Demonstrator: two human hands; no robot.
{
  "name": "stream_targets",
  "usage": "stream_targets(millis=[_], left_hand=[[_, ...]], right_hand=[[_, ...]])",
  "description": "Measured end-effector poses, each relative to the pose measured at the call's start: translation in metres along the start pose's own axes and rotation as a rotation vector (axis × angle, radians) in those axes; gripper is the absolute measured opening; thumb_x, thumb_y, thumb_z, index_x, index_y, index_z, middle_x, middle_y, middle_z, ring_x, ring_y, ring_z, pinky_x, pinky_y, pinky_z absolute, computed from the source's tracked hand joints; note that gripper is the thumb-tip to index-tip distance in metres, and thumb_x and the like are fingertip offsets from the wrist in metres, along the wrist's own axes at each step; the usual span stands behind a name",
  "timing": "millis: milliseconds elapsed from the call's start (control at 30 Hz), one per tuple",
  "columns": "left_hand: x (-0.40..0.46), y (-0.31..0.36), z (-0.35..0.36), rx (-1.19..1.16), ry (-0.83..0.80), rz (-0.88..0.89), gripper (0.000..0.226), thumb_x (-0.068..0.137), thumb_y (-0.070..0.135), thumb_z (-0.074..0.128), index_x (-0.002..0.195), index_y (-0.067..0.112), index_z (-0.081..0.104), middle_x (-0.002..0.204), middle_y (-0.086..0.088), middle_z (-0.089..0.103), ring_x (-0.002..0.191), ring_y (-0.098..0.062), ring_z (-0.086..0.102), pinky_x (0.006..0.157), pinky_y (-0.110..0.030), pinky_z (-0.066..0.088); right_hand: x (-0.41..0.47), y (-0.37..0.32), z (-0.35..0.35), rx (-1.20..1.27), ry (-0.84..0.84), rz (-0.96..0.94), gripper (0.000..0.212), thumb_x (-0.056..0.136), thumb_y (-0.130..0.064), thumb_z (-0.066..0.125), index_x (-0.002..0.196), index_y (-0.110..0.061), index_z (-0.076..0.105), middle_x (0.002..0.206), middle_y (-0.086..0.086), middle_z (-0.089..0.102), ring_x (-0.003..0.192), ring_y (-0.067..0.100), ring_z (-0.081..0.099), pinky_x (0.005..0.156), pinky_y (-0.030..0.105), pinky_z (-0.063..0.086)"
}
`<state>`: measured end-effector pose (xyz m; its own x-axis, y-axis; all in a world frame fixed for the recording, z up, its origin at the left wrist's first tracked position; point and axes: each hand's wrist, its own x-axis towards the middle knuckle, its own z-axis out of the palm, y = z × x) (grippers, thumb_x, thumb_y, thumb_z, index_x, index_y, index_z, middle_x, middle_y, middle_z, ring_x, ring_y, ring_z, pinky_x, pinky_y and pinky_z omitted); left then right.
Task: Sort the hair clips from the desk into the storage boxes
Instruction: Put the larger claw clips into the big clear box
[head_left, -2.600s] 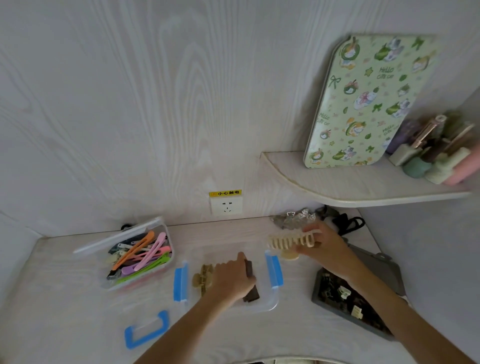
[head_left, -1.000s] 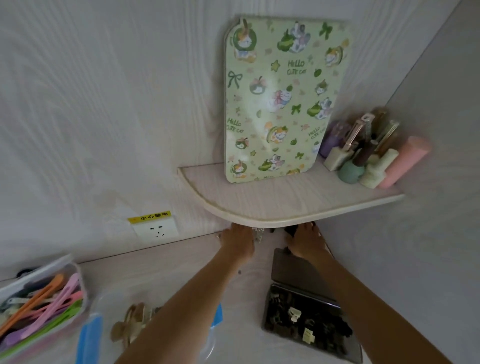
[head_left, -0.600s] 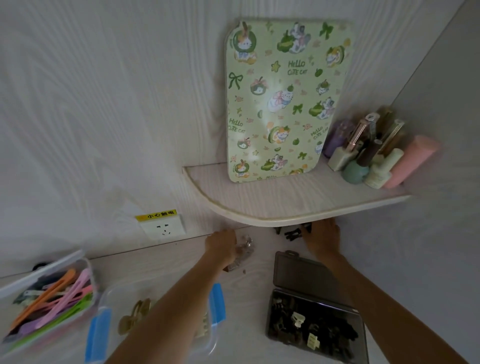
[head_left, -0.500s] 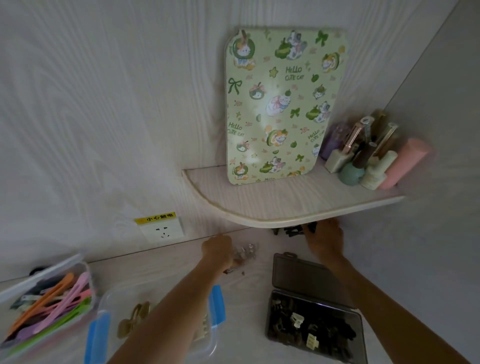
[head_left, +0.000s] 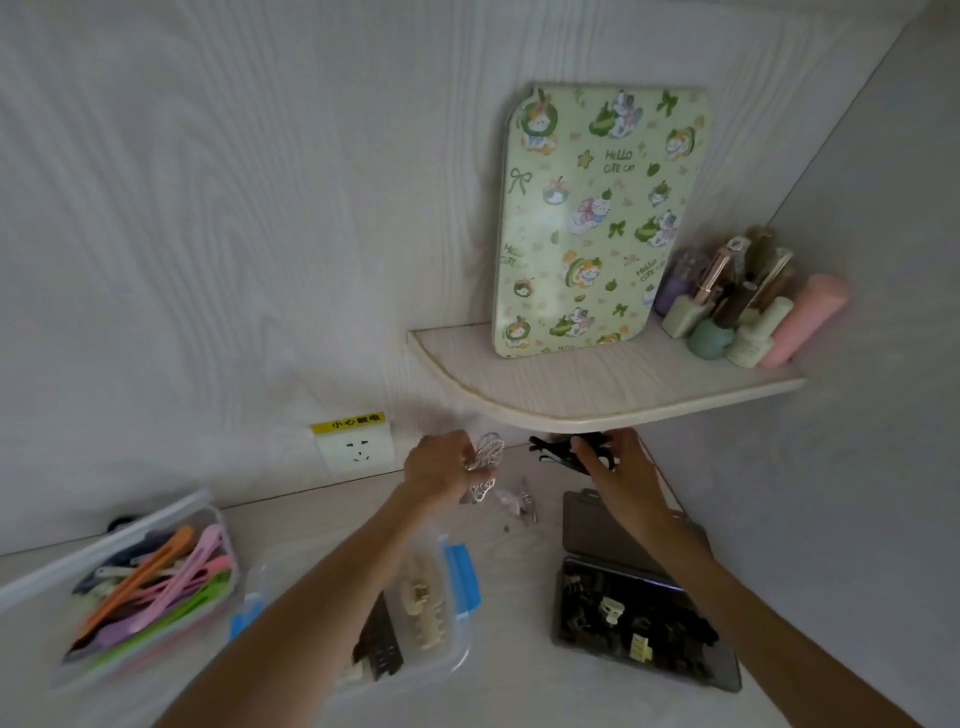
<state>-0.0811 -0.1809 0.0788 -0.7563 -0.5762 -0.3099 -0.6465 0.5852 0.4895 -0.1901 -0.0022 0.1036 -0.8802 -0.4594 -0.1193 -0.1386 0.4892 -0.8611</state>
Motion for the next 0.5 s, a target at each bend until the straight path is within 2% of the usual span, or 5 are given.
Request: stream_targets(millis=[200, 267, 333, 400, 500], left_hand=[[-0.087, -0.034, -0.056, -0.238, 0.15, 0.038, 0.033, 0.073, 0.054, 0.069, 0.079, 0.026, 0.053, 0.079, 0.017, 0.058, 0.076, -0.006, 0.059, 0.07, -0.025, 0.043], [-0.123, -0.059, -0.066, -0.337, 0.195, 0.004, 0.031, 0.072, 0.053, 0.069, 0.075, 0.026, 0.054, 0.076, 0.016, 0.062, 0.073, -0.004, 0.063, 0.072, -0.026, 0.05], [-0.151, -0.082, -0.067, -0.391, 0.253, -0.067, 0.029, 0.073, 0.052, 0.07, 0.074, 0.027, 0.055, 0.075, 0.013, 0.065, 0.07, -0.004, 0.065, 0.069, -0.028, 0.053], [-0.176, -0.103, -0.063, -0.363, 0.308, -0.156, 0.027, 0.076, 0.05, 0.068, 0.073, 0.028, 0.053, 0.073, 0.013, 0.065, 0.068, -0.002, 0.063, 0.064, -0.024, 0.05], [-0.198, -0.119, -0.052, -0.228, 0.35, -0.191, 0.022, 0.082, 0.046, 0.064, 0.072, 0.031, 0.051, 0.069, 0.017, 0.062, 0.066, 0.005, 0.057, 0.055, -0.012, 0.036]], right_hand=[[-0.05, -0.039, 0.016, 0.255, -0.207, 0.111, 0.022, 0.091, -0.028, 0.055, 0.11, -0.017, 0.055, 0.111, 0.004, 0.063, 0.102, 0.016, 0.058, 0.092, 0.03, 0.044], [-0.074, -0.048, 0.03, 0.253, -0.343, 0.062, 0.02, 0.09, -0.021, 0.058, 0.107, -0.01, 0.056, 0.103, 0.004, 0.065, 0.099, 0.016, 0.059, 0.086, 0.02, 0.046], [-0.095, -0.048, 0.045, 0.132, -0.465, -0.098, 0.023, 0.088, -0.02, 0.061, 0.109, -0.013, 0.055, 0.11, 0.0, 0.062, 0.109, 0.015, 0.055, 0.092, 0.017, 0.041], [-0.11, -0.046, 0.065, -0.152, -0.51, -0.349, 0.036, 0.085, -0.038, 0.061, 0.116, -0.025, 0.05, 0.123, -0.008, 0.048, 0.119, 0.006, 0.04, 0.101, 0.019, 0.028], [-0.121, -0.047, 0.097, -0.343, -0.577, -0.539, 0.05, 0.08, -0.05, 0.051, 0.123, -0.026, 0.048, 0.119, -0.009, 0.041, 0.11, 0.004, 0.036, 0.092, 0.014, 0.028]])
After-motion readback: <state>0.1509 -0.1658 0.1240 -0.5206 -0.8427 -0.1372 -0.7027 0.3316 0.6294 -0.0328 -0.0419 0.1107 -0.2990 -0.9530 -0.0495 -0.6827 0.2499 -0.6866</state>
